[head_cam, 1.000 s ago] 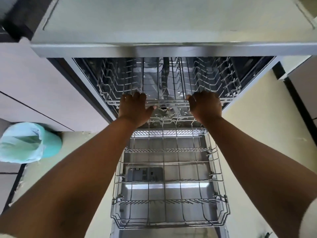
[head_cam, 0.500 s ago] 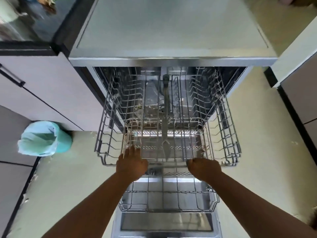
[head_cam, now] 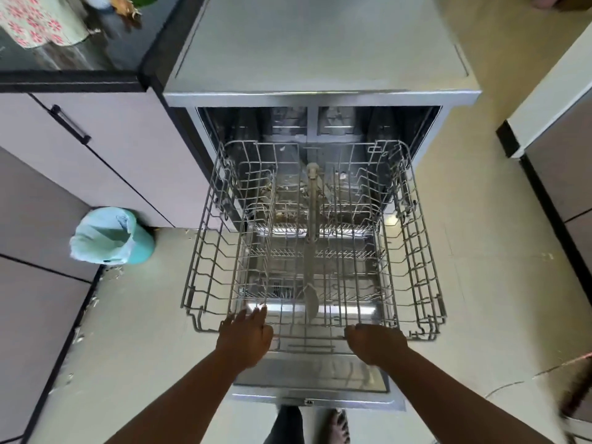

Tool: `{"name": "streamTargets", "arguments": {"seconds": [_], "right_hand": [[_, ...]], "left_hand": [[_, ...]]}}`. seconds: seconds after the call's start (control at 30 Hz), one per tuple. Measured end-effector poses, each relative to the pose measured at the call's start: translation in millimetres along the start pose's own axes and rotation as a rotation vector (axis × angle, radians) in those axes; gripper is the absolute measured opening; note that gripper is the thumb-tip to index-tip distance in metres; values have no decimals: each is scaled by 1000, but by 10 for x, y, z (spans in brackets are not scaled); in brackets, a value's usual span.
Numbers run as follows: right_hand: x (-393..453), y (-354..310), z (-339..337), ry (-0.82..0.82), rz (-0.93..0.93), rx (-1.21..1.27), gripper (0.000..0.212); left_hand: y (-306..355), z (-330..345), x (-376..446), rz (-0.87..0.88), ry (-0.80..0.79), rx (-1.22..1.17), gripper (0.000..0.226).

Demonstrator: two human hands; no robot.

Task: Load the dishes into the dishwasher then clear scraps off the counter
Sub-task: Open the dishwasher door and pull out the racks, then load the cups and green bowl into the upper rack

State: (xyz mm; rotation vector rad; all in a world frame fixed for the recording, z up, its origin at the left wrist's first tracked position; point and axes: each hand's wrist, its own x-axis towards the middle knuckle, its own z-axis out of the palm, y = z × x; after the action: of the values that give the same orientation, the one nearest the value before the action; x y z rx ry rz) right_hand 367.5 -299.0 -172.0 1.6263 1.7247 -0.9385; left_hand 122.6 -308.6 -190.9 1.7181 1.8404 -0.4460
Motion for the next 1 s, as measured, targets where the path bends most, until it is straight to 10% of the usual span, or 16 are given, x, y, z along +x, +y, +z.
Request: {"name": "streamTargets", "arguments": {"seconds": [0.5, 1.0], "right_hand": [[-109, -540, -107, 398, -61, -28, 53], [2, -3941, -360, 534, -209, -119, 76]], "left_hand": [[-529, -261, -331, 268, 64, 271, 103], [-2991, -1275, -364, 191, 286, 168, 91]]}}
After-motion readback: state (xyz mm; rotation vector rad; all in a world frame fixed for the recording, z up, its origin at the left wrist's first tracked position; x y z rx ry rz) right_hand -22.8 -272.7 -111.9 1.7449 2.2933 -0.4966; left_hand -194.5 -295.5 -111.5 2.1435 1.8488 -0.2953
